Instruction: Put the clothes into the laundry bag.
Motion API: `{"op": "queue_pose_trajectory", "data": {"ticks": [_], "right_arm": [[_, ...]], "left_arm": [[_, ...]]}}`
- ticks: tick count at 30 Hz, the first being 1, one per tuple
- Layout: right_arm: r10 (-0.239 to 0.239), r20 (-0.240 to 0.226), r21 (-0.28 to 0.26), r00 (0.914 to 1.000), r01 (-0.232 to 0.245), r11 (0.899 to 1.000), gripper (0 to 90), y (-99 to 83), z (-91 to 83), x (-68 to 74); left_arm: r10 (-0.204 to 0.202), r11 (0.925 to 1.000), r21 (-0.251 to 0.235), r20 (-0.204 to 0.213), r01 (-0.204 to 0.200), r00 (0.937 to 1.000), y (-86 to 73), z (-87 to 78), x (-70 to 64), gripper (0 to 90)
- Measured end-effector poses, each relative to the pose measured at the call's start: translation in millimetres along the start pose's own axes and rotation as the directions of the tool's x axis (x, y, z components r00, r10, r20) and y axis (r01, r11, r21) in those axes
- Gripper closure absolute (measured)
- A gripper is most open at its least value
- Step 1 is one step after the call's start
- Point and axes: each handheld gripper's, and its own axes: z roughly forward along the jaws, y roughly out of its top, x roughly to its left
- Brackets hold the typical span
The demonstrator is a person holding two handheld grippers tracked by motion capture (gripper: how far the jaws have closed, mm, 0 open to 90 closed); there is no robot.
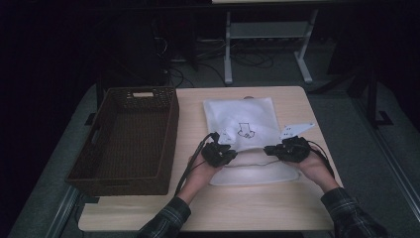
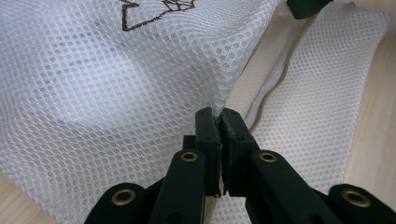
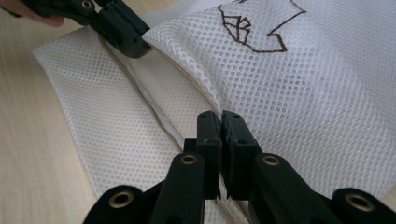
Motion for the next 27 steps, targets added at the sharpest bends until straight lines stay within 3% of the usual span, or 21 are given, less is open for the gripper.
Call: {"op": "queue_pose_trajectory", "data": {"ticks": [8, 15, 21, 23, 27], "right_arm": [[0.003, -0.046, 0.062, 0.9989, 0.0, 0.998, 85.4, -10.1, 8.2, 3.2], [0.003, -0.061, 0.134, 0.9981, 0.005, 0.991, 84.7, -18.9, 24.7, 3.3], [0.021, -0.08, 0.165, 0.9966, -0.007, 0.986, 75.7, -24.0, 32.7, 1.9], [0.028, -0.089, 0.157, 0.9956, -0.013, 0.988, 70.2, -24.7, 32.0, 1.1], [0.032, -0.11, 0.136, 0.9935, -0.017, 0.991, 59.4, -23.7, 28.4, 1.2]], "left_arm": [[0.008, 0.9962, 0.086, 0.059, -0.013, 0.9982, -7.9, 10.1, -1.2, 86.5], [0.008, 0.9889, 0.147, 0.071, -0.018, 0.9974, -14.9, 22.1, 1.6, 86.0], [-0.02, 0.9908, 0.135, 0.097, 0.006, 0.9951, -17.9, 21.6, 6.1, 81.2], [-0.027, 0.9915, 0.129, 0.097, 0.014, 0.995, -18.8, 20.6, 7.0, 74.1], [-0.065, 0.9935, 0.101, 0.14, 0.051, 0.9879, -21.5, 15.5, 10.3, 61.7]]}}
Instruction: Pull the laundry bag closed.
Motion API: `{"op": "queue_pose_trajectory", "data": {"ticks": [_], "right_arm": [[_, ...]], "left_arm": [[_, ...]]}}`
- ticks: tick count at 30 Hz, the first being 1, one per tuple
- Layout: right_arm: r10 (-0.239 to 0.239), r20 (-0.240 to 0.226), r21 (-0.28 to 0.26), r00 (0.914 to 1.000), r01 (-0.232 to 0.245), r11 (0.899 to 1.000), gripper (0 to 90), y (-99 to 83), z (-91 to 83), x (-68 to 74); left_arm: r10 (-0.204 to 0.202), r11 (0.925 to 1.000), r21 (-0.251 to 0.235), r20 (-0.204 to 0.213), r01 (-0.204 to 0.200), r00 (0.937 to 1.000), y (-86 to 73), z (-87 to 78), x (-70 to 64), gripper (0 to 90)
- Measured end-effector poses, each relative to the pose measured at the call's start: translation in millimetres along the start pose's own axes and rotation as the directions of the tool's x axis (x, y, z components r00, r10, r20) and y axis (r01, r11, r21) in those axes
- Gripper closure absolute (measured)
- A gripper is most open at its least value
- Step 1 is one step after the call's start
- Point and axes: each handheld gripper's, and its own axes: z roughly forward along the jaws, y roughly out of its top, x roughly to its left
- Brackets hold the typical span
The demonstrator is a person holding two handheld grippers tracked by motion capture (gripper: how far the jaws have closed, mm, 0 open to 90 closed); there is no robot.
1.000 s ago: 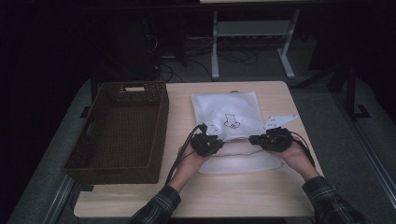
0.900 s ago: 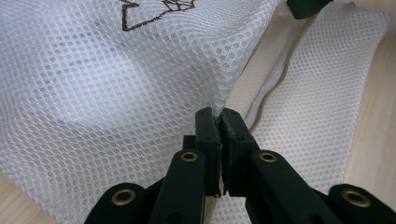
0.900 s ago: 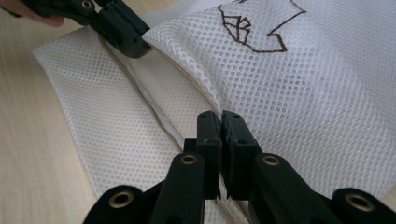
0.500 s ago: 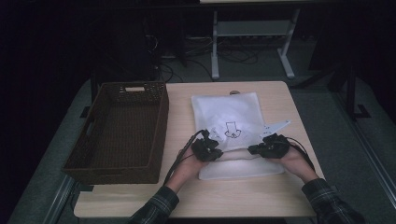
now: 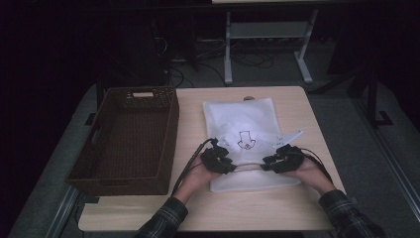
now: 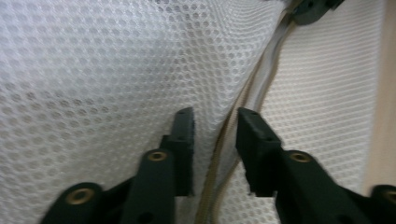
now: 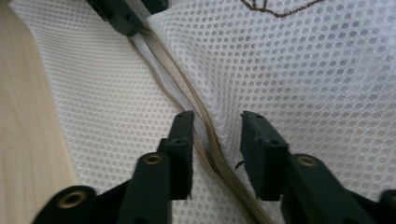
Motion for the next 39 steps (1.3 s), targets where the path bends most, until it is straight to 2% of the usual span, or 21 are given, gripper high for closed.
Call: {"op": "queue_pose_trajectory", "data": {"ticks": [4, 7, 13, 16, 22, 26, 32, 39], "right_arm": [[-0.007, -0.01, -0.036, 0.9999, 0.007, 0.999, 49.2, 2.9, -4.5, 3.4], [-0.019, -0.009, -0.058, 0.9998, 0.018, 0.998, 46.1, 6.0, -7.2, 6.4], [-0.039, -0.019, -0.067, 0.999, 0.038, 0.997, 42.5, 14.8, -6.3, 12.0], [-0.055, -0.021, -0.067, 0.9983, 0.053, 0.996, 41.7, 19.7, -4.4, 14.8], [-0.08, -0.05, -0.098, 0.9955, 0.074, 0.992, 41.1, 31.7, -5.5, 19.7], [-0.1, -0.069, -0.115, 0.9926, 0.091, 0.989, 41.2, 39.4, -5.0, 24.1], [-0.14, -0.1, -0.112, 0.9851, 0.128, 0.985, 42.6, 51.4, 2.9, 30.6], [-0.184, -0.129, -0.116, 0.9745, 0.169, 0.979, 46.0, 66.7, 13.9, 38.4]], "left_arm": [[-0.007, 0.9999, -0.013, 0.015, 0.007, 0.9999, -1.9, -4.7, -2.1, 48.1], [-0.014, 0.9993, -0.036, 0.019, 0.014, 0.9997, -4.8, -10.8, -5.8, 40.9], [-0.012, 0.9982, -0.059, -0.015, 0.011, 0.9998, -14.2, -30.0, -13.6, 31.1], [-0.048, 0.9939, -0.101, -0.031, 0.045, 0.9984, -20.9, -40.9, -16.6, 29.1], [-0.082, 0.9847, -0.16, -0.073, 0.069, 0.994, -36.3, -58.5, -25.0, 26.6], [-0.109, 0.9812, -0.17, -0.093, 0.093, 0.9896, -47.8, -64.5, -29.8, 24.9], [-0.103, 0.983, -0.164, -0.121, 0.083, 0.9873, -58.9, -69.3, -42.0, 24.9], [-0.122, 0.9826, -0.155, -0.124, 0.103, 0.9847, -73.4, -74.7, -49.4, 24.9]]}}
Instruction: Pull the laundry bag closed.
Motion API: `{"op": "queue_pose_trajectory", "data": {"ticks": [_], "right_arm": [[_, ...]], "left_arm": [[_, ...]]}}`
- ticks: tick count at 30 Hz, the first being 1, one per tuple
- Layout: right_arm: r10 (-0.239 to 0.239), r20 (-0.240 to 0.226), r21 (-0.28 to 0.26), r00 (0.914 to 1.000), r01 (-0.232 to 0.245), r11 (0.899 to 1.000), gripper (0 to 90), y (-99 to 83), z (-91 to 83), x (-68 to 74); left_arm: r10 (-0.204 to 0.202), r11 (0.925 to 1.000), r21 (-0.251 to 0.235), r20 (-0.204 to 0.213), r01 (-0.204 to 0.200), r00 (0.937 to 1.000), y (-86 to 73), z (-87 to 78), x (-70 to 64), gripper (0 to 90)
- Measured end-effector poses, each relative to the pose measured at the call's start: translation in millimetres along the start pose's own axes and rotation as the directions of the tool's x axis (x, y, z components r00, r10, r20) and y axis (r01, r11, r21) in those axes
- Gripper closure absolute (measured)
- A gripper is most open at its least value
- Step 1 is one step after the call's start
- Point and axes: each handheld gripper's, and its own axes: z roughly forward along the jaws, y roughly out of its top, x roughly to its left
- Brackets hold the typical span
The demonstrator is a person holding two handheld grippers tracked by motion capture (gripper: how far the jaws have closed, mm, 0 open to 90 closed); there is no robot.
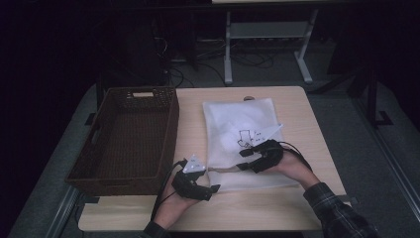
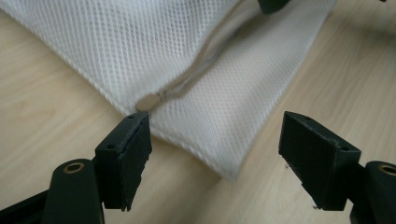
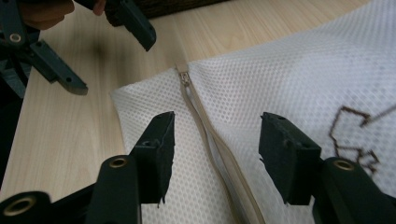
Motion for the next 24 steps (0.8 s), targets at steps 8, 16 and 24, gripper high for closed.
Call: {"op": "queue_pose_trajectory", "data": {"ticks": [8, 16, 24], "right_arm": [[-0.032, -0.035, -0.014, 0.9989, 0.032, 0.999, 51.3, 16.7, 17.7, 3.8], [-0.074, -0.047, 0.002, 0.9962, 0.074, 0.997, 55.7, 31.6, 36.1, 8.2], [-0.101, -0.095, 0.007, 0.9904, 0.102, 0.995, 63.4, 41.6, 55.8, 13.2]], "left_arm": [[-0.006, 0.9996, 0.029, -0.01, 0.007, 0.9999, -14.4, -3.1, -5.7, 24.8], [-0.019, 0.9994, 0.028, -0.019, 0.019, 0.9996, -22.5, -8.8, -3.8, 24.1], [-0.012, 0.9996, 0.026, -0.021, 0.013, 0.9997, -26.1, -13.0, -4.3, 23.6]]}}
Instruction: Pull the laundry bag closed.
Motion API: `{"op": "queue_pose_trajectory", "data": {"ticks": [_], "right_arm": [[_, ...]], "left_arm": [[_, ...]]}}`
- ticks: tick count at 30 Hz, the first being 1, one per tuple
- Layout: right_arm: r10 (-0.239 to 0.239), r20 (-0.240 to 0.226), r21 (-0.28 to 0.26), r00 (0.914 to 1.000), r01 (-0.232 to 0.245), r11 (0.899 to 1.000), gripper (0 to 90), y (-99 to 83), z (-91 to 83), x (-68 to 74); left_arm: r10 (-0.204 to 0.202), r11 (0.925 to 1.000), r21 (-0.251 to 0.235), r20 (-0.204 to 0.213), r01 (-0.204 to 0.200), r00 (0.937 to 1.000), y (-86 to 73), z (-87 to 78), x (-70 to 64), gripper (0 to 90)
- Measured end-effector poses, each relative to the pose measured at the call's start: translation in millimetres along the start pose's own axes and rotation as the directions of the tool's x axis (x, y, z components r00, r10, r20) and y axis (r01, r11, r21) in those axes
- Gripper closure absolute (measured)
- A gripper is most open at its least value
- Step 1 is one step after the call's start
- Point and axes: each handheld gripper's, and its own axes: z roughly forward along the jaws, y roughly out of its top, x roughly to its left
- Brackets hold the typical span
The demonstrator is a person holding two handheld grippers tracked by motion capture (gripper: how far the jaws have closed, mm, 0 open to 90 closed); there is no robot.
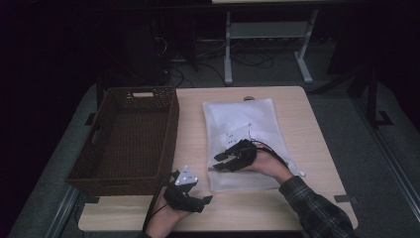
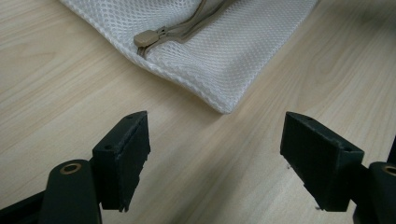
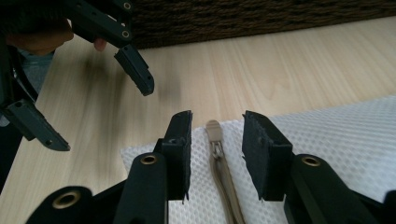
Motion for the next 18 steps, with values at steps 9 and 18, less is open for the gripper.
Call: {"op": "queue_pose_trajectory", "data": {"ticks": [9, 18], "right_arm": [[-0.017, -0.02, 0.019, 0.9997, 0.017, 1.0, 67.5, 10.4, 20.3, -1.3], [-0.021, -0.018, 0.062, 0.9996, 0.023, 0.998, 70.9, 9.6, 33.2, -1.5]], "left_arm": [[-0.001, 1.0, 0.001, 0.003, 0.001, 1.0, 0.7, 2.3, -0.9, 23.6], [-0.006, 1.0, -0.002, 0.004, 0.006, 1.0, 0.6, 2.4, 0.2, 23.6]]}}
